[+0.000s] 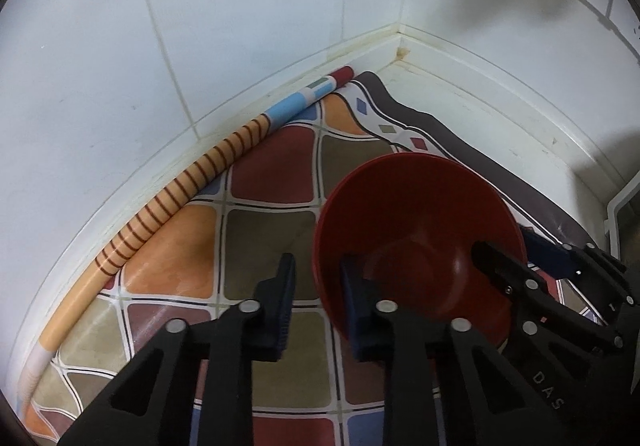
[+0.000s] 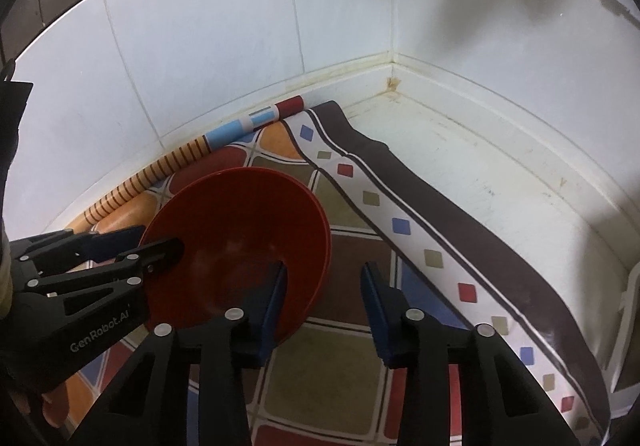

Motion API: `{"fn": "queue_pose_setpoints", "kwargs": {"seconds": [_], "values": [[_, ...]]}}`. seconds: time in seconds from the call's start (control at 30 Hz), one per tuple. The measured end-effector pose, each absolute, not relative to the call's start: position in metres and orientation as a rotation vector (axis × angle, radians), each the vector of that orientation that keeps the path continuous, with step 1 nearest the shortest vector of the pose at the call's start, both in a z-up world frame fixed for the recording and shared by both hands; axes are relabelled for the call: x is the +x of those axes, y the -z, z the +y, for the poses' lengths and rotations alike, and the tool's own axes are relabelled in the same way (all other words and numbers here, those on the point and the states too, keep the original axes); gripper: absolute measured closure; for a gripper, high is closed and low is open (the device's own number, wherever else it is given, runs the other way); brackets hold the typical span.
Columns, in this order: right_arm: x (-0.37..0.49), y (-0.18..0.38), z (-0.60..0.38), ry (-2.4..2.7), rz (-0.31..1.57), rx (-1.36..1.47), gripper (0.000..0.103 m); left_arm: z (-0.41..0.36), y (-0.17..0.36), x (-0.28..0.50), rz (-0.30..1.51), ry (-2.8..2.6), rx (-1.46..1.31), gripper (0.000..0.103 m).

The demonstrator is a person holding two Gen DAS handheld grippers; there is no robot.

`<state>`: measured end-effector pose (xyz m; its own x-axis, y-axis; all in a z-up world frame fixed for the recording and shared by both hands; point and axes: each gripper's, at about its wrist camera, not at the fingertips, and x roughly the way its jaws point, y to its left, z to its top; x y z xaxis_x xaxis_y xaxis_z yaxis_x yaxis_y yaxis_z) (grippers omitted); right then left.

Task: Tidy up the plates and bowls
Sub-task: 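Close both grippers on the rim of the red-and-black bowl, then lift and carry the red-and-black bowl over the pink bowl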

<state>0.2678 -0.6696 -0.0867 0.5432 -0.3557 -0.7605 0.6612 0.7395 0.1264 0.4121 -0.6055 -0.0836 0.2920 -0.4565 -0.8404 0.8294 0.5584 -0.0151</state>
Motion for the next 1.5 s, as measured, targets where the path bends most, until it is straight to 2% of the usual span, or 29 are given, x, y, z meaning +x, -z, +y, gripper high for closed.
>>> {"fn": "queue_pose_setpoints", "kwargs": {"seconds": [0.07, 0.17, 0.37, 1.0, 1.5], "values": [[0.269, 0.087, -0.668, 0.617, 0.787, 0.432, 0.074, -0.608, 0.083, 0.41, 0.923, 0.907, 0.48, 0.089], [0.272, 0.086, -0.665, 0.604, 0.792, 0.43, 0.081, -0.61, 0.083, 0.409, 0.92, 0.898, 0.482, 0.09], [0.271, 0.086, -0.663, 0.619, 0.796, 0.441, 0.085, -0.606, 0.081, 0.411, 0.93, 0.889, 0.472, 0.091], [0.248, 0.042, -0.618, 0.596, 0.743, 0.448, 0.086, -0.555, 0.034, 0.382, 0.896, 0.893, 0.431, 0.092], [0.212, 0.006, -0.558, 0.5, 0.702, 0.433, 0.086, -0.463, -0.016, 0.338, 0.855, 0.82, 0.318, 0.092]]}}
